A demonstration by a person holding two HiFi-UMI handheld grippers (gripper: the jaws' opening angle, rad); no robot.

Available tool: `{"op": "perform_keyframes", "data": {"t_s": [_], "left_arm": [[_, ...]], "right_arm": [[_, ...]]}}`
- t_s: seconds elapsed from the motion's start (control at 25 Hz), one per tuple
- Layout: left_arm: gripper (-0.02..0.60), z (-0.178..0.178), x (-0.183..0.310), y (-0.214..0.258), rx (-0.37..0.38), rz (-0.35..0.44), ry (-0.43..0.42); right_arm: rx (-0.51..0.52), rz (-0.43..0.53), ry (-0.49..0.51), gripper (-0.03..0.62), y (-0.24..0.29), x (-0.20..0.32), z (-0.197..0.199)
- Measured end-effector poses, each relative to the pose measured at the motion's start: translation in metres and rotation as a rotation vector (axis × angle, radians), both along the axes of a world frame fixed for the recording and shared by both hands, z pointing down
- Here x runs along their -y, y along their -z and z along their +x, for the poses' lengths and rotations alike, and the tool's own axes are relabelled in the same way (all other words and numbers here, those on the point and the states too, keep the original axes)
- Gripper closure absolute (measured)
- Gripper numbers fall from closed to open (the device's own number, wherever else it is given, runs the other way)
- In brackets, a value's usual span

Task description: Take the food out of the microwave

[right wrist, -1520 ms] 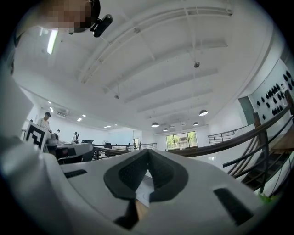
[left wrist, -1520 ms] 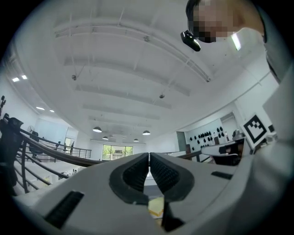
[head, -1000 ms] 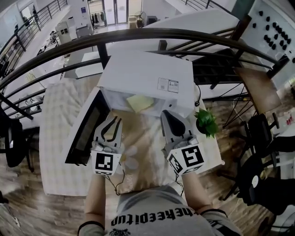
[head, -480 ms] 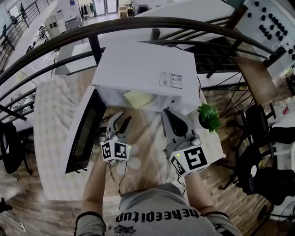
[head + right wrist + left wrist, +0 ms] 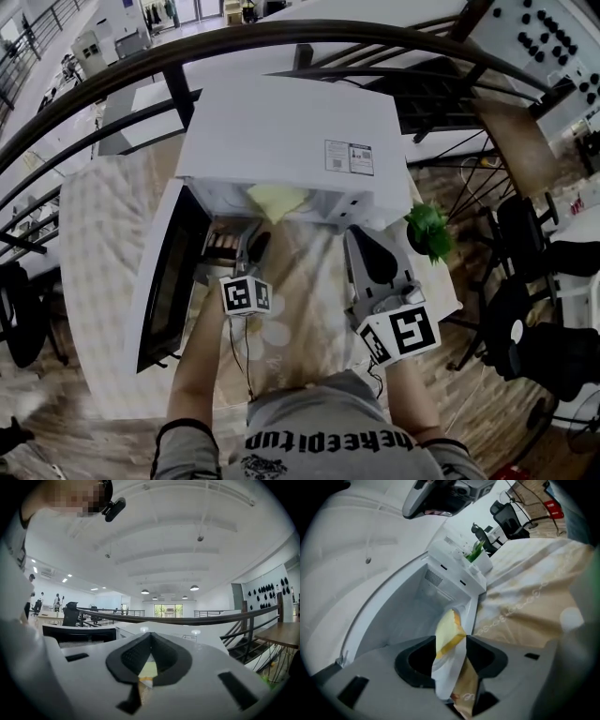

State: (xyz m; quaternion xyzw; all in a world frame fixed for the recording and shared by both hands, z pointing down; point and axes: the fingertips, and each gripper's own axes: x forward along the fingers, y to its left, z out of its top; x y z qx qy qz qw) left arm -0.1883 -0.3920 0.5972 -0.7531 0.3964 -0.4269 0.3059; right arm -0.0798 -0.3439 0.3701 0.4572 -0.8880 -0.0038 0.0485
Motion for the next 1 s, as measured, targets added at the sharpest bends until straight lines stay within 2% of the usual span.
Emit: {"op": "perform_keyframes", "data": {"t_s": [0.24,0.36,0.56,0.76,0.88,1.0], "left_arm": [[0.383,0.006,0.013,-0.032,0.115,0.016,-0.022],[0.379,0.012,0.017,-0.043,0.143,0.014,-0.029],[0.379,0.016,0.023,-0.04,0.161,0.0,0.009],[0.379,0.02,0.028,-0.041,0.194,0.034,0.029],[0.379,0.016,0.035,-0.04,0.267,0.069,0.035],[0.379,0.021,0.042,-0.034,0.293,0.107,0.023]], "right_arm": [[-0.019,-0.015,-0.045,0.589,-0.006,0.0,0.009],[-0.031,-0.022,-0.061,0.589,-0.008,-0.002,0.013],[-0.045,-0.03,-0.093,0.589,-0.012,-0.006,0.022],[-0.058,-0.044,-0.124,0.589,-0.017,-0.011,0.031],[-0.069,-0.052,-0.132,0.589,-0.02,-0.014,0.034],[-0.07,-0.056,-0.141,0.589,-0.022,-0.016,0.037]]}}
